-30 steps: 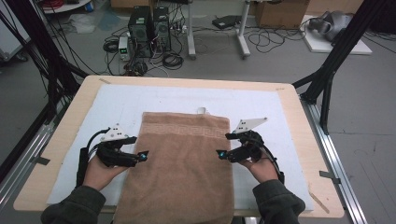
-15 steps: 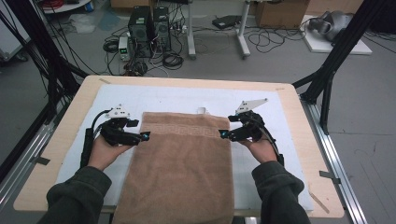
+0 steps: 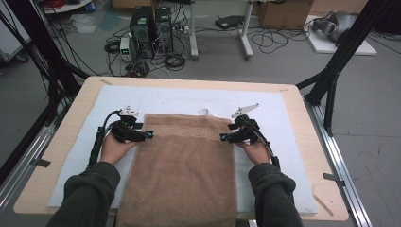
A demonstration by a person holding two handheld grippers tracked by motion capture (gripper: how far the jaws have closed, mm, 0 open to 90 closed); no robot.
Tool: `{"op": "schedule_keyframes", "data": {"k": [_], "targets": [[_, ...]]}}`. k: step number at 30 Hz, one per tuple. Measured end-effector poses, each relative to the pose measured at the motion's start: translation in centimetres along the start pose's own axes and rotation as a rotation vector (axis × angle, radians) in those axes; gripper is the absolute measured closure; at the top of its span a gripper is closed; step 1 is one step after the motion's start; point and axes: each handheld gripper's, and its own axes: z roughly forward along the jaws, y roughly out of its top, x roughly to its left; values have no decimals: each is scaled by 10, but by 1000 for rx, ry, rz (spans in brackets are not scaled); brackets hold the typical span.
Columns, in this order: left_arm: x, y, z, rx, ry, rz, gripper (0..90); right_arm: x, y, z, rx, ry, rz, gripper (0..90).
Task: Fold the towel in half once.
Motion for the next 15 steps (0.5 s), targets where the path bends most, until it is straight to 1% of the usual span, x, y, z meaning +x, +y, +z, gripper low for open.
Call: {"op": "schedule_keyframes", "data": {"k": [1,2,3,5,6,8,10,11,13,14,15], "targets": [[1,-1,3,5,3,-3,412,-1,-1,3,9,1,13,389],[2,-1,5,8,16,-5,452,-2,-2,5,16,-3,15,402],[3,-2,7,3,24,-9,493,-2,-3,6,21,-14,11,413],[3,-2,10,-12,31,-18,545,-4,-5,9,28,-24,27,444],[2,-2,11,-10,40,-7,571,-5,-5,10,25,-26,28,463],[0,-2,12,0,68,26,656,-4,-5,10,24,-38,16,522],[-2,-2,13,0,79,26,694,-2,-6,11,21,-42,10,578],[-2,-2,13,0,76,22,709,-1,-6,11,20,-31,3,628],[-1,-2,12,-3,73,17,745,0,-7,11,10,-13,8,704],[-1,-2,12,-5,70,7,770,0,-8,11,7,1,17,740],[0,-2,12,-2,42,0,814,-1,-8,11,4,10,24,772]]}}
